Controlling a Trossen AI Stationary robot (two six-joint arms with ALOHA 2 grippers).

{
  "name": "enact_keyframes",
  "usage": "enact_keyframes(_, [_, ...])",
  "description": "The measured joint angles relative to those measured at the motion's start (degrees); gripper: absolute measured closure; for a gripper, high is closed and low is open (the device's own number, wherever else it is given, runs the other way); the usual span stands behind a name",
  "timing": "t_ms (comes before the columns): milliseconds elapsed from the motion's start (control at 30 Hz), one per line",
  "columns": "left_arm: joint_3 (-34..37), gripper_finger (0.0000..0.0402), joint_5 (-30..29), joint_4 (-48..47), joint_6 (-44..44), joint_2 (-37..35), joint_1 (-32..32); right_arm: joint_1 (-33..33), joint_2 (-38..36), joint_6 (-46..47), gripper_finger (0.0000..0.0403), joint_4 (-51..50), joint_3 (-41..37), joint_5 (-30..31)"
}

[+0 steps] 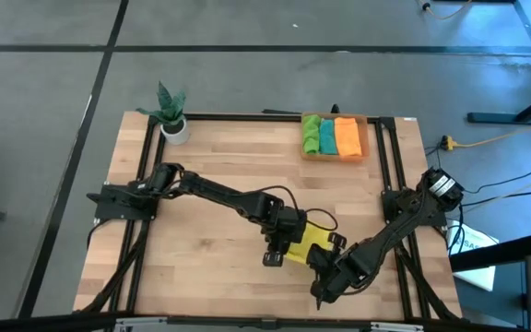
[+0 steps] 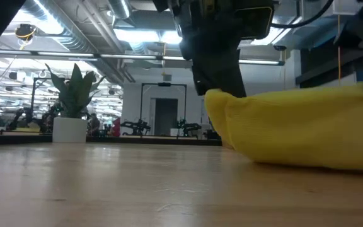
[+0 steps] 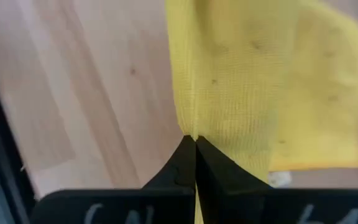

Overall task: Roll microfiber towels into tight, uniform cylinder then place into a basket
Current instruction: Fold the yellow towel

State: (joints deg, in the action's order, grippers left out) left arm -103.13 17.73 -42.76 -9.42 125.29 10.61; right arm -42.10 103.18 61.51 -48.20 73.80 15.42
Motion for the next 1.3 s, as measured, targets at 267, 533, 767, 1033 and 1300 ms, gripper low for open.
enact_keyframes(267, [0.0,0.0401,0.09,-0.37,-0.76,-0.02,-0.53,1.3,0.0,5.44,0.0403,-4.22,-0.02,2.8])
enact_keyframes(533, [0.0,0.0401,8.39,-0.83,-2.49,0.04,-4.46,4.8,-0.09,-1.95,0.0403,-3.66,-0.18,-4.47])
enact_keyframes(767, [0.0,0.0401,10.68,-2.67,-2.26,0.2,-7.05,7.22,-1.55,-6.3,0.0403,-1.2,-0.2,-6.2])
enact_keyframes(1033, [-0.04,0.0401,5.42,-1.66,-0.52,0.63,-7.54,8.98,-4.46,-0.63,0.0403,-9.75,-0.24,1.0])
enact_keyframes(1300, [0.11,0.0401,8.34,-2.15,-0.54,1.09,-8.38,12.29,-4.42,-1.89,0.0403,-4.04,-3.19,-2.88])
